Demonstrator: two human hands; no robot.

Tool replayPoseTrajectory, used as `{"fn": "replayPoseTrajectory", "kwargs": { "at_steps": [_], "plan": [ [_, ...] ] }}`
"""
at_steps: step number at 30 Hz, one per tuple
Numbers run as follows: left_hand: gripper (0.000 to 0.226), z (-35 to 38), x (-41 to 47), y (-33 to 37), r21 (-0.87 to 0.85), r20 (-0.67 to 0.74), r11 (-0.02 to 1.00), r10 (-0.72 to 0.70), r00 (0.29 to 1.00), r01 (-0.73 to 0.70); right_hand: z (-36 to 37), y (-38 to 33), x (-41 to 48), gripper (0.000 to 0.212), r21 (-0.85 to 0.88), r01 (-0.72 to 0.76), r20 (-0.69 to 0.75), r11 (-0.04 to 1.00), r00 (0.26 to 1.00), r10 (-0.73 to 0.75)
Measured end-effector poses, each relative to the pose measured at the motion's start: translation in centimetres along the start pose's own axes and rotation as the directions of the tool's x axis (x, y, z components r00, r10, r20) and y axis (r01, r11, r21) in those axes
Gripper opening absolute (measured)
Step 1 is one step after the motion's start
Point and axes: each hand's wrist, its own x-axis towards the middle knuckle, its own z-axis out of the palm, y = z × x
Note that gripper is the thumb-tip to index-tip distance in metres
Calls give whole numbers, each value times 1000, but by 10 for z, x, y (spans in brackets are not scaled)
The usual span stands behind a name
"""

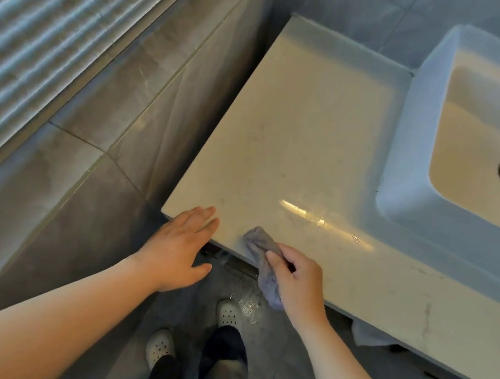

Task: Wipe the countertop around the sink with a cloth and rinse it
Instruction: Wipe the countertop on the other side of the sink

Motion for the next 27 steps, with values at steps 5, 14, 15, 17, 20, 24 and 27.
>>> {"fn": "replayPoseTrajectory", "kwargs": {
  "at_steps": [5,14,15,17,20,24,27],
  "plan": [
    [84,-4,0,2,5,35,1000,-14,999,14,-62,-4,34,20,94,-37,-119,995,992,48],
    [82,-14,4,19,22,68,996,-85,994,83,-88,31,73,36,-528,84,-354,845,883,-309],
    [81,-14,5,22,20,68,995,-94,993,93,-80,37,70,39,-598,109,-287,794,896,-339],
    [82,-14,6,25,22,73,994,-109,991,108,-75,46,73,48,-710,49,-269,703,903,-335],
    [81,-14,7,26,27,73,993,-120,990,118,-84,51,93,49,-703,-83,-372,707,890,-265],
    [81,-14,6,25,34,67,993,-112,991,110,-93,59,109,36,-557,-70,-383,828,906,-181],
    [81,-14,4,22,22,60,994,-107,992,105,-75,61,96,35,-512,34,-374,858,891,-258]
  ]
}}
